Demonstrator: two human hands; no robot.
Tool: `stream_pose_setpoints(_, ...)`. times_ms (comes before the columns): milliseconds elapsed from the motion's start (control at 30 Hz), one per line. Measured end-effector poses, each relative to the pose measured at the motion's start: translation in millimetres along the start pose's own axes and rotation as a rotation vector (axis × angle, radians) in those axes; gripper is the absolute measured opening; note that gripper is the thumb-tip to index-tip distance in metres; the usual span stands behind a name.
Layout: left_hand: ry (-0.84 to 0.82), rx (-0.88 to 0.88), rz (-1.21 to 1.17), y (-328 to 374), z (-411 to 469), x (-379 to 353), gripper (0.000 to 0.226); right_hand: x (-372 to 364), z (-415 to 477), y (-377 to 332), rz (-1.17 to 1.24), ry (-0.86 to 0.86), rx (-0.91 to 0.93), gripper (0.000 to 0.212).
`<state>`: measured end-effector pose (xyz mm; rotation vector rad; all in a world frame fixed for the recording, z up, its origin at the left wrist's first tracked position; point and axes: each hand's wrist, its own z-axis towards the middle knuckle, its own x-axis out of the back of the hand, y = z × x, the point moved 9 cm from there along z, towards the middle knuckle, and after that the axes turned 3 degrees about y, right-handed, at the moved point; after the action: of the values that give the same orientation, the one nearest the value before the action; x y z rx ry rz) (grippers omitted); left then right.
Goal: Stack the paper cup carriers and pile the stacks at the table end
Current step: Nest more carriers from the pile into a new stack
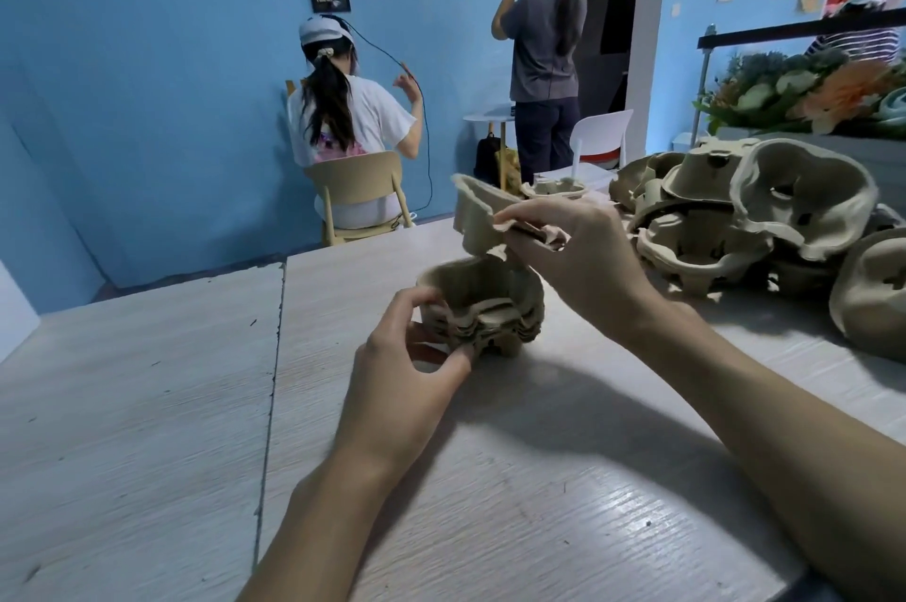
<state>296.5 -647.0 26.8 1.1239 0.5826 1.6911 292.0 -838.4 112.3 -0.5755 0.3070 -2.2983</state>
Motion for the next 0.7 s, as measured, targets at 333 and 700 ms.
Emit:
stream_pose_setpoints(333, 0.015, 0.093, 0.011, -4.2, -3.6, 1.9, 0.099, -26.6, -9.6, -14.0, 0.067, -0.251, 0.01, 0.035)
stream_pose_setpoints(700, 0.026, 0.039, 0.052, -5.6, -0.5, 4.6, 0.045, -40.0, -17.6, 2.8, 0.144, -0.441, -0.145, 0.021)
